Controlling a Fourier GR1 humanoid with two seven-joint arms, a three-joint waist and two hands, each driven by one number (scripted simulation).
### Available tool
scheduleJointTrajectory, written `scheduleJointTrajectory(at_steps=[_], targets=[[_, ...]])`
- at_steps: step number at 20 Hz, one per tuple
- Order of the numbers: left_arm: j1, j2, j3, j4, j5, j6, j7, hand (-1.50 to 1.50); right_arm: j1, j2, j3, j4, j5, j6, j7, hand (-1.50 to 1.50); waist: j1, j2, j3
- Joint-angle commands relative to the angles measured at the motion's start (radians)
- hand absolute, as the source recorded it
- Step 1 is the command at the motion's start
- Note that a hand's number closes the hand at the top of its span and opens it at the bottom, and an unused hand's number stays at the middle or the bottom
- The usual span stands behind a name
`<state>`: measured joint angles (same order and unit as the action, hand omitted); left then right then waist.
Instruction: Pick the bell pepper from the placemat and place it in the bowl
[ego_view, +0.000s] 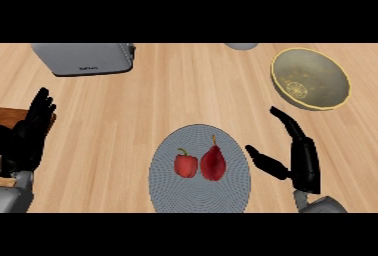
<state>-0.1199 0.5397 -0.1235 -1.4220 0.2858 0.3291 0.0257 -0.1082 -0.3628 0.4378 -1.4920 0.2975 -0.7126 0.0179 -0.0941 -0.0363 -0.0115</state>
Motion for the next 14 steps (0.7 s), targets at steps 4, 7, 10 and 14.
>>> scheduleJointTrajectory(at_steps=[4,7,10,14], targets=[[0.040,-0.028,-0.015,-0.059,-0.014,0.027,-0.013,0.00,0.312,0.111,0.210,-0.093,0.394,-0.296,0.118,-1.50,0.025,0.011,0.004],[0.004,0.016,0.003,-0.073,-0.003,-0.008,0.021,0.00,0.426,0.170,0.237,-0.162,0.562,-0.321,0.231,-1.50,0.030,0.019,0.004],[-0.001,0.018,0.014,-0.075,0.006,-0.020,0.025,0.00,0.506,0.219,0.229,-0.290,0.752,-0.227,0.347,-1.50,0.046,0.026,0.003],[0.025,-0.001,-0.008,-0.105,0.000,-0.033,0.014,0.00,0.519,0.308,0.209,-0.439,0.996,0.023,0.507,-1.50,0.073,0.031,0.005]])
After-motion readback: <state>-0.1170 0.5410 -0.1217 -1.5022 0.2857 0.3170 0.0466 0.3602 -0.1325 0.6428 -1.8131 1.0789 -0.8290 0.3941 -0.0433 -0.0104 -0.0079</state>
